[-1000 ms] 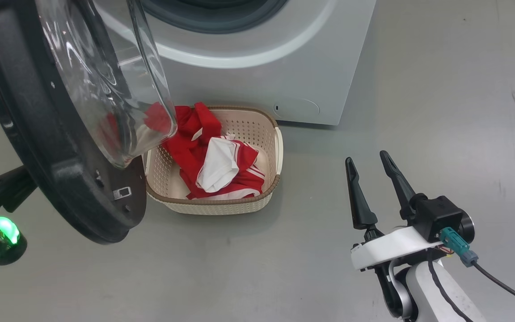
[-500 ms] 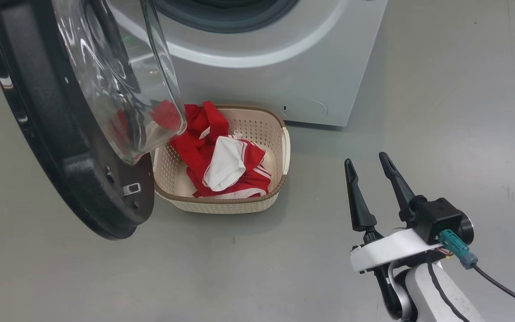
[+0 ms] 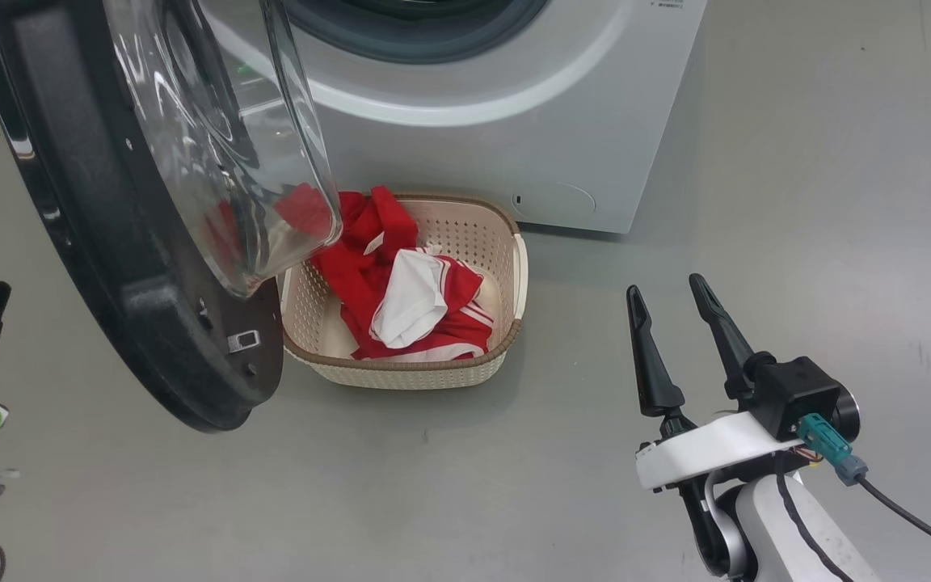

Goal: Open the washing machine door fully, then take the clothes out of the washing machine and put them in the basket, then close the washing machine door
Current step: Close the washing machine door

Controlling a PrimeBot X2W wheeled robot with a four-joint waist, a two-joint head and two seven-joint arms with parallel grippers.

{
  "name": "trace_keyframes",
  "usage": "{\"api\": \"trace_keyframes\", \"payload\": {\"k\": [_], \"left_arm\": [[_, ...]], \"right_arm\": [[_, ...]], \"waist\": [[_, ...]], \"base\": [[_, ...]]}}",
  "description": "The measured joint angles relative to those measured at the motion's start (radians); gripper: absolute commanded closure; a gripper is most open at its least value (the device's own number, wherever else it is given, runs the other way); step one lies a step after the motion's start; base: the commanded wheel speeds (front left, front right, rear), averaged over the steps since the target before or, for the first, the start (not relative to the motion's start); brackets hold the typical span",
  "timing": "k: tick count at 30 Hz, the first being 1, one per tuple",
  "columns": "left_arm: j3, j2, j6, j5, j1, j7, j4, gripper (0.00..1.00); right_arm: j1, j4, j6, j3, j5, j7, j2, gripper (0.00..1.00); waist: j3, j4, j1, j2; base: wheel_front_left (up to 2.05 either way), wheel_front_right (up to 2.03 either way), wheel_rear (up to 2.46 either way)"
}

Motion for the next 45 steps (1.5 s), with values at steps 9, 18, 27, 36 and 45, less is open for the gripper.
{"api": "trace_keyframes", "payload": {"k": [9, 18, 27, 36, 45], "left_arm": [[-0.114, 0.029, 0.000, 0.109, 0.115, -0.259, -0.004, 1.00], [-0.199, 0.057, -0.001, 0.169, 0.168, -0.472, 0.043, 1.00], [-0.282, 0.096, -0.001, 0.227, 0.198, -0.633, 0.092, 0.00], [-0.294, 0.108, -0.001, 0.275, 0.207, -0.793, 0.137, 0.00], [-0.320, 0.123, -0.001, 0.306, 0.207, -0.875, 0.186, 0.00]], "right_arm": [[0.007, 0.000, 0.000, -0.006, 0.000, 0.000, 0.000, 0.00], [0.008, 0.000, 0.002, -0.006, 0.000, 0.000, 0.000, 0.00], [0.010, 0.000, 0.008, -0.005, 0.000, 0.000, 0.000, 0.00], [0.021, 0.002, 0.015, -0.005, 0.000, 0.000, 0.000, 0.00], [0.030, 0.006, 0.016, -0.005, 0.001, 0.000, 0.001, 0.00]], "waist": [[-0.007, -0.002, 0.0000, 0.0000], [-0.012, -0.004, 0.0000, 0.0000], [-0.023, -0.007, 0.0000, 0.0000], [-0.035, -0.009, 0.0000, 0.0000], [-0.049, -0.006, 0.0000, 0.0000]], "base": [[0.00, 0.00, 0.00], [0.00, 0.00, 0.00], [0.00, 0.00, 0.00], [0.00, 0.00, 0.00], [0.00, 0.00, 0.00]]}}
